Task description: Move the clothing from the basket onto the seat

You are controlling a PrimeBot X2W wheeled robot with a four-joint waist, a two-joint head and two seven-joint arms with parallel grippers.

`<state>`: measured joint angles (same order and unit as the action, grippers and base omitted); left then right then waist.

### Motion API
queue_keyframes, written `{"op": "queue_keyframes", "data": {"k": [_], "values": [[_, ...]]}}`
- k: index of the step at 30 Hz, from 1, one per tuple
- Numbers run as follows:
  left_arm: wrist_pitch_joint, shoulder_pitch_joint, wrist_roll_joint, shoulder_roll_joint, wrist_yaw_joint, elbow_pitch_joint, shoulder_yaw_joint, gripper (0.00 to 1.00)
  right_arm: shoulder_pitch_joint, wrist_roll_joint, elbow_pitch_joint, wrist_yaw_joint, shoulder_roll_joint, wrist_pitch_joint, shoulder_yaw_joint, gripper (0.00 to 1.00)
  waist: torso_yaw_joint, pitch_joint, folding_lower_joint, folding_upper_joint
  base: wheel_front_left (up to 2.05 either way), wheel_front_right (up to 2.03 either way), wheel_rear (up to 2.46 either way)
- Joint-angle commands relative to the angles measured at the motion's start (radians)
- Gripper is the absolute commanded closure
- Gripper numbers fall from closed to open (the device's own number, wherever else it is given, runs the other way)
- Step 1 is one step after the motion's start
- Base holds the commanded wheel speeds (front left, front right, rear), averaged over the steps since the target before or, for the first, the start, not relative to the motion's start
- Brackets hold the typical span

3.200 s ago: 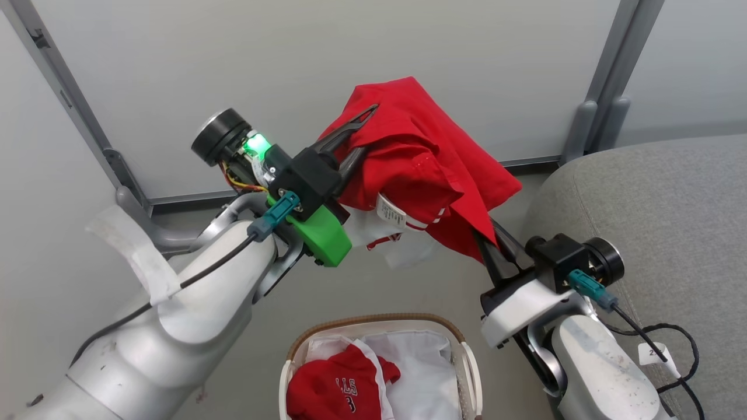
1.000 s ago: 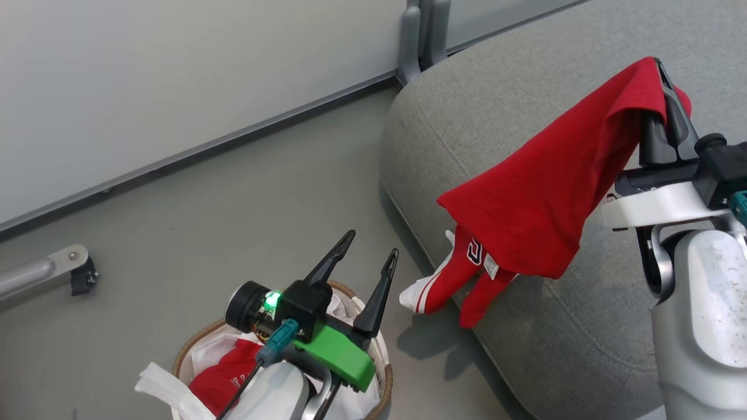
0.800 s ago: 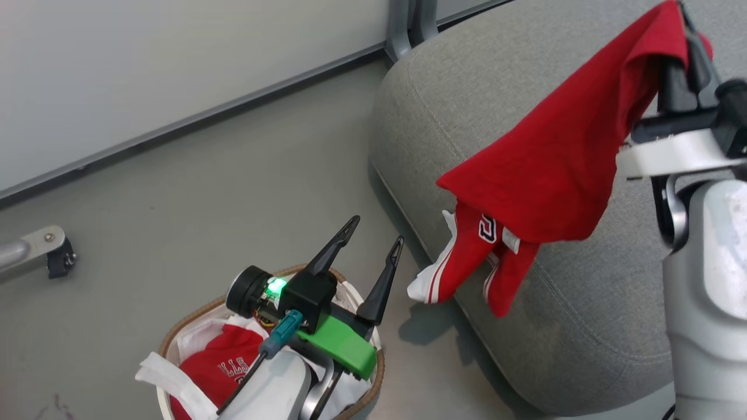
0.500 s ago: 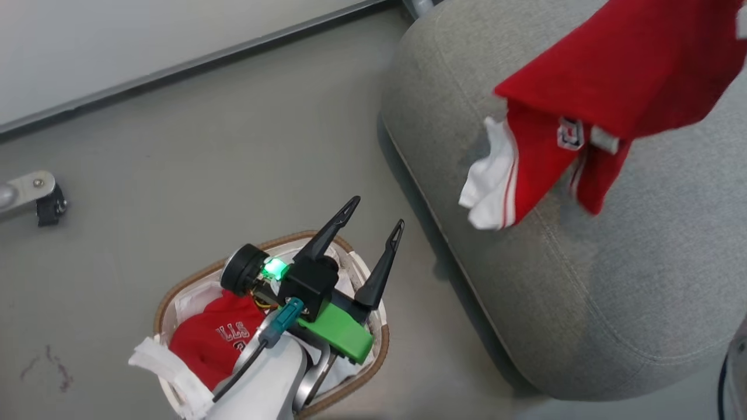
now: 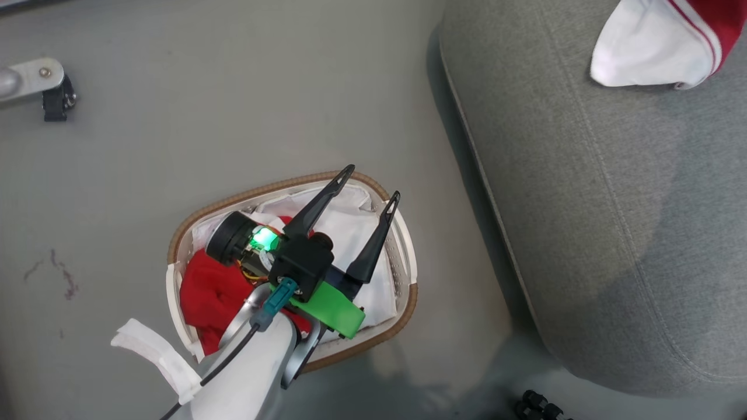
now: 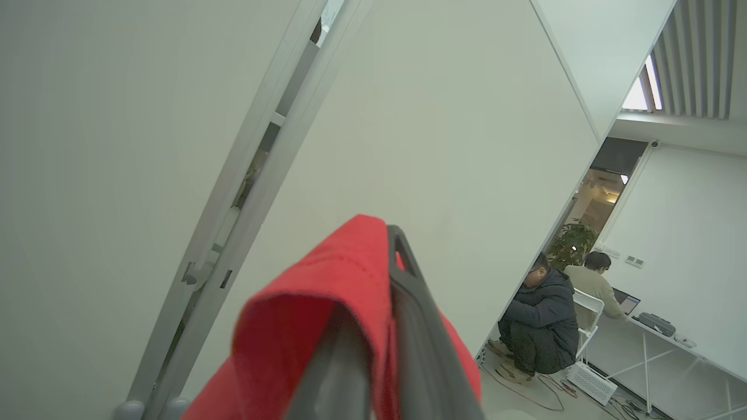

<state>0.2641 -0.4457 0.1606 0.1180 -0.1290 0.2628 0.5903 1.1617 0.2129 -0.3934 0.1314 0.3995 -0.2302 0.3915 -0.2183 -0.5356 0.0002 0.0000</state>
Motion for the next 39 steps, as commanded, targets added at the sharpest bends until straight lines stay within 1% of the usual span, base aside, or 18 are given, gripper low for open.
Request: {"op": "queue_keyframes", "data": {"k": [1, 7, 11, 18, 20, 21, 22, 23, 31, 39], "values": [[0.001, -0.02, -0.012, 0.012, -0.003, -0.004, -0.005, 0.0, -0.041, 0.01, -0.035, -0.001, -0.015, -0.012, 0.017, 1.0, 0.05, -0.075, -0.0002, 0.0, 0.0, 0.0, 0.0], [0.001, -0.027, -0.026, 0.022, -0.003, -0.012, -0.015, 0.0, -0.145, 0.061, -0.155, -0.001, -0.075, -0.035, 0.094, 1.0, 0.047, -0.116, -0.0002, 0.0, 0.0, 0.0, 0.0], [0.001, -0.025, -0.029, 0.03, -0.003, -0.01, -0.026, 0.0, -0.216, 0.071, -0.15, -0.001, -0.126, -0.036, 0.126, 1.0, 0.031, -0.131, -0.0002, 0.0, 0.0, 0.0, 0.0], [0.001, -0.026, -0.031, 0.034, -0.003, 0.001, -0.03, 0.0, -0.304, 0.082, -0.136, -0.001, -0.19, -0.036, 0.155, 1.0, 0.004, -0.137, -0.0002, 0.0, 0.0, 0.0, 0.0], [0.001, -0.027, -0.028, 0.036, -0.003, 0.005, -0.031, 0.0, -0.321, 0.076, -0.129, -0.001, -0.204, -0.036, 0.161, 0.77, -0.002, -0.135, -0.0002, 0.0, 0.0, 0.0, 0.0], [0.001, -0.026, -0.025, 0.037, -0.003, 0.008, -0.031, 0.0, -0.333, 0.077, -0.129, -0.001, -0.212, -0.036, 0.158, 0.47, -0.005, -0.132, -0.0002, 0.0, 0.0, 0.0, 0.0], [0.001, -0.026, -0.023, 0.037, -0.003, 0.009, -0.032, 0.0, -0.343, 0.078, -0.128, -0.001, -0.218, -0.036, 0.152, 0.02, -0.007, -0.129, -0.0002, 0.0, 0.0, 0.0, 0.0], [0.001, -0.027, -0.02, 0.035, -0.003, 0.007, -0.035, 0.0, -0.354, 0.076, -0.125, -0.001, -0.223, -0.036, 0.144, 0.0, -0.009, -0.125, -0.0002, 0.0, 0.0, 0.0, 0.0], [0.001, 0.0, -0.006, 0.021, 0.0, -0.004, -0.085, 0.0, -0.465, 0.024, -0.109, -0.001, -0.211, -0.037, 0.049, 0.0, -0.005, -0.067, -0.0002, 0.0, 0.0, 0.0, 0.0], [0.001, 0.05, 0.008, -0.007, 0.002, 0.004, -0.139, 0.0, -0.564, -0.007, -0.067, -0.001, -0.201, -0.037, -0.035, 0.0, 0.006, 0.047, -0.0002, 0.0, 0.0, 0.0, 0.0]]}}
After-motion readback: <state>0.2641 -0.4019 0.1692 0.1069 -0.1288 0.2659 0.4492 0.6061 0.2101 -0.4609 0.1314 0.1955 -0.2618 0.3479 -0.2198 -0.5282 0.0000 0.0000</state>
